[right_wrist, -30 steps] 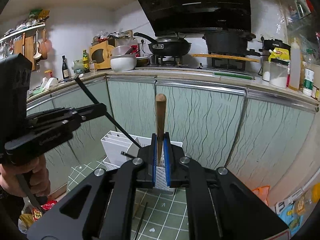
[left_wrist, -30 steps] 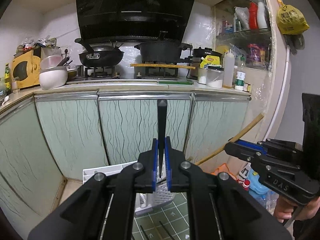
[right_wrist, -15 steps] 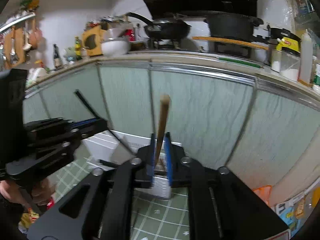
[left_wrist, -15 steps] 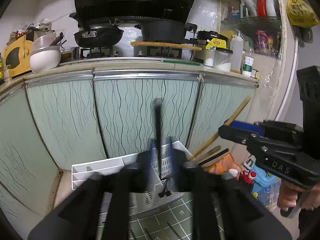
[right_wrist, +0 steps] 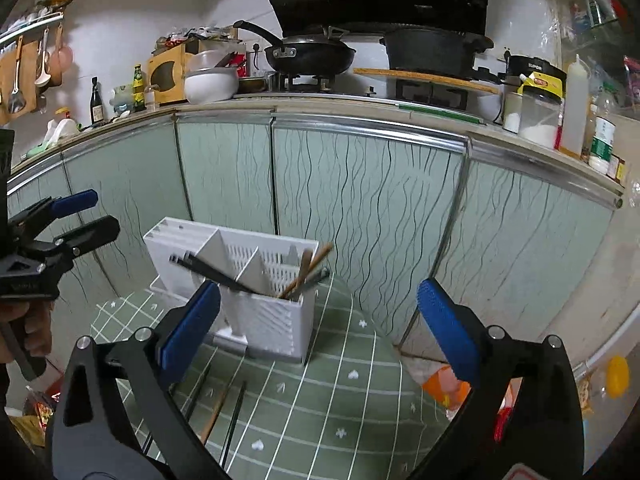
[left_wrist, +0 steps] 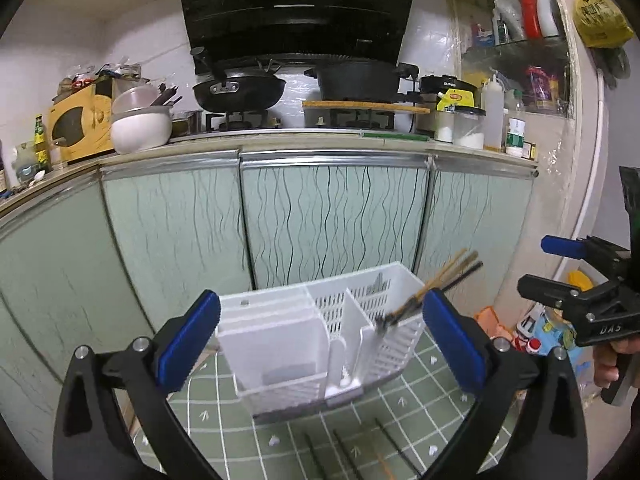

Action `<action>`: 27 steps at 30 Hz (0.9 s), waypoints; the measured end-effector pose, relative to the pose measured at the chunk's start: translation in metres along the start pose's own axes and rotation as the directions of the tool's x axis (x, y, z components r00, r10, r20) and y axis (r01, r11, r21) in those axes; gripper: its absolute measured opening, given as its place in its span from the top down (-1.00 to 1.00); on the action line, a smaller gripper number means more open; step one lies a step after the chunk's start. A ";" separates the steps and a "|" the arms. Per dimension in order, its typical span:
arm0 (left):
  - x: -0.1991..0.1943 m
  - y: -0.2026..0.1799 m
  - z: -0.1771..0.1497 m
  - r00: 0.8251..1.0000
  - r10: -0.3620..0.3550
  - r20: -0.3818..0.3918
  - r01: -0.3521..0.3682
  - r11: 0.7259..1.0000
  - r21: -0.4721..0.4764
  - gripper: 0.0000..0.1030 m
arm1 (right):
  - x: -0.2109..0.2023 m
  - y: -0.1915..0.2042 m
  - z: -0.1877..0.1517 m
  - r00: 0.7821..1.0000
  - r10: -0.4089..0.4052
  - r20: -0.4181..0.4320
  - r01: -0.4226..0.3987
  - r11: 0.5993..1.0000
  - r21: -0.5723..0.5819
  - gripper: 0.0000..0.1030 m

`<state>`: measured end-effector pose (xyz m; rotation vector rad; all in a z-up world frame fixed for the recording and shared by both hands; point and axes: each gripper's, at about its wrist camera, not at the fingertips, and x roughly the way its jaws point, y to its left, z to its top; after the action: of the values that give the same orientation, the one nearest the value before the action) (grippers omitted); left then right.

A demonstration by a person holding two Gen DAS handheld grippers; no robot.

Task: Organize utensils
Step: 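Move both open tools back down to the remaining chopsticks on the mat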

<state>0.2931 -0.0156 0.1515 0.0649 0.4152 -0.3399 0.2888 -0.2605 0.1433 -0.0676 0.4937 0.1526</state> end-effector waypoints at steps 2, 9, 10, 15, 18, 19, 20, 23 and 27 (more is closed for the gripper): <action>-0.006 0.001 -0.006 1.000 0.004 -0.003 -0.004 1.000 -0.003 -0.93 | -0.008 0.002 -0.007 1.000 0.004 -0.002 -0.004 1.000 0.001 -0.84; -0.031 0.000 -0.028 1.000 0.006 -0.023 -0.007 1.000 -0.018 -0.93 | -0.034 0.017 -0.027 1.000 0.006 0.012 -0.006 1.000 -0.018 -0.84; -0.034 -0.001 -0.031 1.000 0.010 -0.025 -0.011 1.000 -0.018 -0.93 | -0.039 0.019 -0.030 1.000 0.003 0.015 -0.003 1.000 -0.020 -0.84; -0.049 -0.006 -0.045 0.999 0.019 -0.032 -0.019 1.000 -0.007 -0.93 | -0.052 0.029 -0.042 0.999 -0.034 0.023 0.035 0.998 -0.046 -0.84; -0.056 -0.008 -0.053 0.999 0.025 -0.039 -0.025 1.000 -0.002 -0.93 | -0.059 0.034 -0.050 0.998 -0.052 0.028 0.054 0.997 -0.050 -0.84; -0.057 -0.009 -0.054 0.999 0.027 -0.042 -0.027 1.000 -0.003 -0.93 | -0.061 0.034 -0.052 0.998 -0.048 0.029 0.049 0.998 -0.048 -0.84; -0.059 -0.009 -0.056 0.999 0.028 -0.042 -0.028 1.000 -0.005 -0.93 | -0.063 0.035 -0.053 0.999 -0.045 0.030 0.046 0.998 -0.046 -0.84; -0.066 -0.010 -0.063 0.998 0.051 -0.037 -0.051 0.999 -0.002 -0.93 | -0.069 0.038 -0.059 0.998 -0.052 0.033 0.053 0.998 -0.043 -0.84; -0.072 -0.009 -0.072 0.997 0.067 -0.039 -0.067 0.998 -0.009 -0.93 | -0.074 0.041 -0.066 0.998 -0.051 0.038 0.052 0.998 -0.040 -0.84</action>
<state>0.2006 0.0073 0.1144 0.0751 0.4518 -0.2704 0.1869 -0.2360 0.1193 -0.1175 0.4517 0.1133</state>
